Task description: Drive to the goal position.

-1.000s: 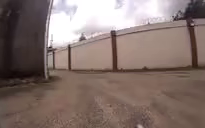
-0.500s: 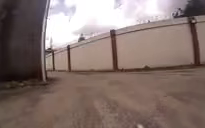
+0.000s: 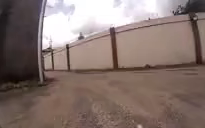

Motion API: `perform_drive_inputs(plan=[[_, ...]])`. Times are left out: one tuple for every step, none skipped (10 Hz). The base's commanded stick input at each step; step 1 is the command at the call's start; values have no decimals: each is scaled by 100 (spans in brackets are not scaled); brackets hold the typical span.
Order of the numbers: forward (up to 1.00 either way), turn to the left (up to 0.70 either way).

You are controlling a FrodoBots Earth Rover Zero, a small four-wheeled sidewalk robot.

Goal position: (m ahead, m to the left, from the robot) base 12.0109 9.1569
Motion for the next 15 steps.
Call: perform_drive_inputs(plan=[[30,0],[30,0],[30,0],[30,0],[30,0],[30,0],[30,0],[30,0],[30,0],[30,0],[30,0],[30,0],[30,0],[30,0],[30,0]])
